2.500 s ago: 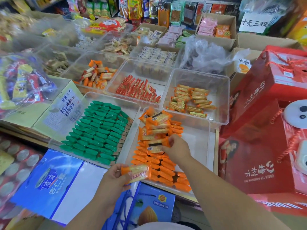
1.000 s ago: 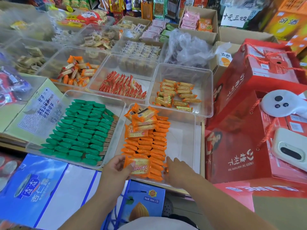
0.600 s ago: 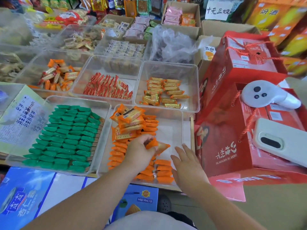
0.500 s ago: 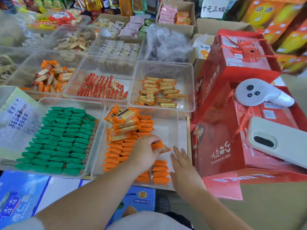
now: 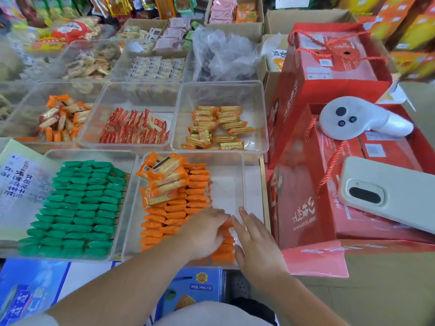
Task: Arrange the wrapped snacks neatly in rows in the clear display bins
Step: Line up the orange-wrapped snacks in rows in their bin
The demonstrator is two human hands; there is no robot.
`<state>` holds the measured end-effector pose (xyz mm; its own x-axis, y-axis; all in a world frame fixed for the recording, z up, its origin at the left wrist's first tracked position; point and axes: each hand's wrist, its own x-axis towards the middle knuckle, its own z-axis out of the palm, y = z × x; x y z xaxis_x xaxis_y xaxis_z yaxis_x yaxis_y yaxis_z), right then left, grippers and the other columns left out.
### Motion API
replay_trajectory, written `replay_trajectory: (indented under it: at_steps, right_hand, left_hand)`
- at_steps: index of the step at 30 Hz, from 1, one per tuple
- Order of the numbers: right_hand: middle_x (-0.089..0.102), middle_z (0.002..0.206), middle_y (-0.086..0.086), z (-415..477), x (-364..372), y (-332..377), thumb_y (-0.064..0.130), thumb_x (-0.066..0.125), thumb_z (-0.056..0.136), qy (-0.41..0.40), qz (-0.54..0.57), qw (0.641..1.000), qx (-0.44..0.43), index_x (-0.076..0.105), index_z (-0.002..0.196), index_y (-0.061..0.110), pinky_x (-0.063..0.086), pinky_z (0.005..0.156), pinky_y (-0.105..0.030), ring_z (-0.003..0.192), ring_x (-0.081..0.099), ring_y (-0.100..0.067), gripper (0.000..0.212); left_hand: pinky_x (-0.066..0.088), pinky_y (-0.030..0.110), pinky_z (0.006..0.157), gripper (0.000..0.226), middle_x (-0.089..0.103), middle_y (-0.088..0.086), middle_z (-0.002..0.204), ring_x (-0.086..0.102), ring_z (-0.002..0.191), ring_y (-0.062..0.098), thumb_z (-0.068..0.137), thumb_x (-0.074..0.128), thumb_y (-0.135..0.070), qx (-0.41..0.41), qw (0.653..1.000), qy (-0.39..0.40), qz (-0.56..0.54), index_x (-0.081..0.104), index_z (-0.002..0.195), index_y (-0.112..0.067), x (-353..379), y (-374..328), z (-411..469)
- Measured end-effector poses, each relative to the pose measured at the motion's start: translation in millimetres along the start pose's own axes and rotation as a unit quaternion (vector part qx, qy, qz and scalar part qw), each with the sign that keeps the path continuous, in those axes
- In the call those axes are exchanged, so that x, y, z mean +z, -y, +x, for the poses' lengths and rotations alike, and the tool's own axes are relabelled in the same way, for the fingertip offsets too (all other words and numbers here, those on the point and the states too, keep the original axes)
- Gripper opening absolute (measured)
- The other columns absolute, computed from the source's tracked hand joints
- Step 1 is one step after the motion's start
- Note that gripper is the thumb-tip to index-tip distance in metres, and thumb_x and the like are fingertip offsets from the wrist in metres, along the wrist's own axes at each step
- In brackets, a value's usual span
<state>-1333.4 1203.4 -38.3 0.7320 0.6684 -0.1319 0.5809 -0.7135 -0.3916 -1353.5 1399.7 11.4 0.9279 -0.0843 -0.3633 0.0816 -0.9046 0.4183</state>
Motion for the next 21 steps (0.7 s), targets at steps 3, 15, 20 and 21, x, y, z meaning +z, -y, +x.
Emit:
replay_trajectory:
  at_steps: [3,15,20,21]
  right_hand:
    - [0.033,0.159,-0.002,11,-7,3,0.055,0.042,0.094,-0.009,-0.04,0.999,-0.005,0.041,0.149,0.029,0.035,0.116,-0.05,0.151,0.021,-0.029,0.061]
    - [0.008,0.166,0.009,36,4,25,0.067,0.03,0.094,0.021,0.013,0.996,0.086,0.029,0.151,0.04,0.008,0.122,-0.04,0.153,-0.008,-0.022,0.063]
    - [0.009,0.164,0.012,36,4,24,0.065,0.031,0.095,0.022,0.029,0.995,0.091,0.029,0.151,0.04,0.009,0.122,-0.039,0.153,-0.004,-0.021,0.061]
    - [0.009,0.164,0.012,36,4,24,0.064,0.032,0.095,0.021,0.033,0.995,0.091,0.029,0.151,0.04,0.009,0.122,-0.04,0.153,-0.003,-0.021,0.061]
  left_hand:
    - [0.043,0.044,0.108,0.046,0.055,0.006,0.137,0.049,0.127,0.028,0.087,0.071,-0.026,-0.017,0.973,-0.229,0.037,0.063,0.132,-0.019,-17,20,-16]
    - [0.023,0.056,0.121,0.112,-0.006,0.008,0.168,0.002,0.152,0.045,0.081,0.069,-0.066,-0.206,0.955,-0.036,0.209,-0.006,0.159,-0.037,-82,93,9]
    - [0.048,0.049,0.102,0.09,0.036,0.011,0.149,0.039,0.133,0.037,0.089,0.072,-0.029,-0.203,0.945,-0.076,0.244,0.012,0.156,-0.038,-84,86,23]
    - [0.049,0.047,0.099,0.088,0.039,0.012,0.146,0.041,0.131,0.037,0.09,0.07,-0.023,-0.199,0.946,-0.072,0.245,0.014,0.157,-0.038,-85,85,24]
